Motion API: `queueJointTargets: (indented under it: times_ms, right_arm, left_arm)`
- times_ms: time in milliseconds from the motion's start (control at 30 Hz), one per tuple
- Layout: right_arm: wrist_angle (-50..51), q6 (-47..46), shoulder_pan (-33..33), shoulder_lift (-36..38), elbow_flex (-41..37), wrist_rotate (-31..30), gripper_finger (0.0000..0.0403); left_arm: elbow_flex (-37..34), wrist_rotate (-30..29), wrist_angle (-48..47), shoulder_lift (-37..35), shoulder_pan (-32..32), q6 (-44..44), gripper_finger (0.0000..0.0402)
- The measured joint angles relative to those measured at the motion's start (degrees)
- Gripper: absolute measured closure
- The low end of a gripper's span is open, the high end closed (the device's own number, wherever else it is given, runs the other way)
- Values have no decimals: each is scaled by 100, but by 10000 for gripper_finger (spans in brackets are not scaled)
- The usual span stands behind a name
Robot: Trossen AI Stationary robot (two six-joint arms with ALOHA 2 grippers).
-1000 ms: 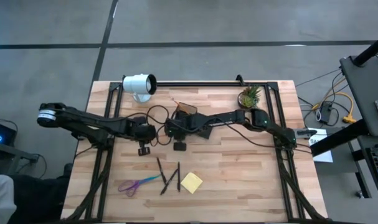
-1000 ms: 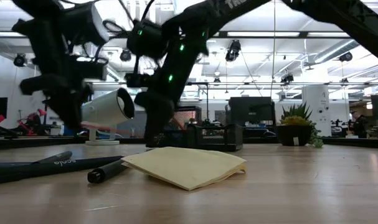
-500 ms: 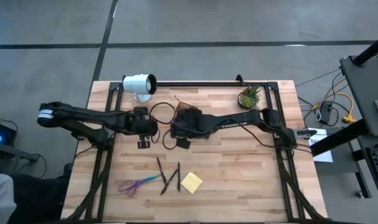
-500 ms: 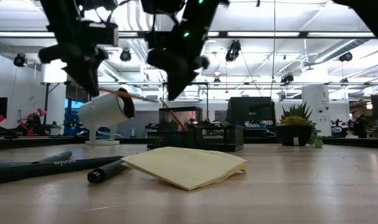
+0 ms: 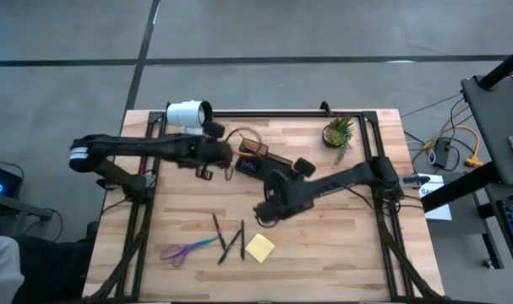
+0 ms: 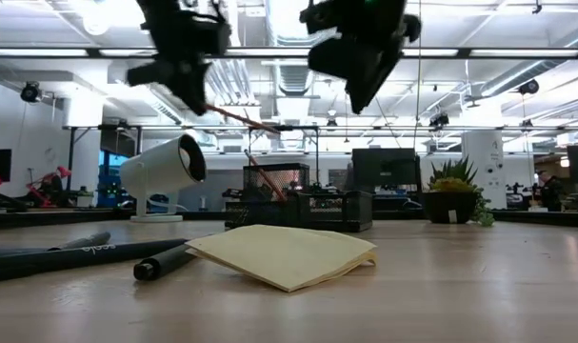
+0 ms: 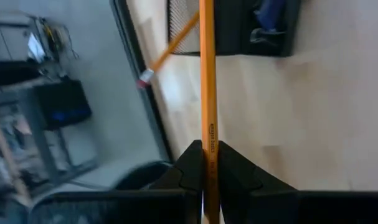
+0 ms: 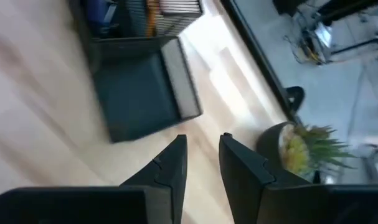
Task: Pick and place office supplies into organizer
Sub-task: Put the orange pencil into the black desk organizer
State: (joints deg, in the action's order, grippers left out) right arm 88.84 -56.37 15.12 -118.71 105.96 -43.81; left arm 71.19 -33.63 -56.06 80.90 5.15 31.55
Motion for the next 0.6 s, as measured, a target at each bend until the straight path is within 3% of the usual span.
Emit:
queueJointTargets:
  times_ms: [333,600]
  right_arm:
    - [113,-1295,474,163,-580,328,321]
    - [89,-1250,513,163,-604,342,321]
  left_arm:
    - [1418,-707,-223,1330,640,2447,391]
    - [1704,-893,-222,2007,835,3072,390]
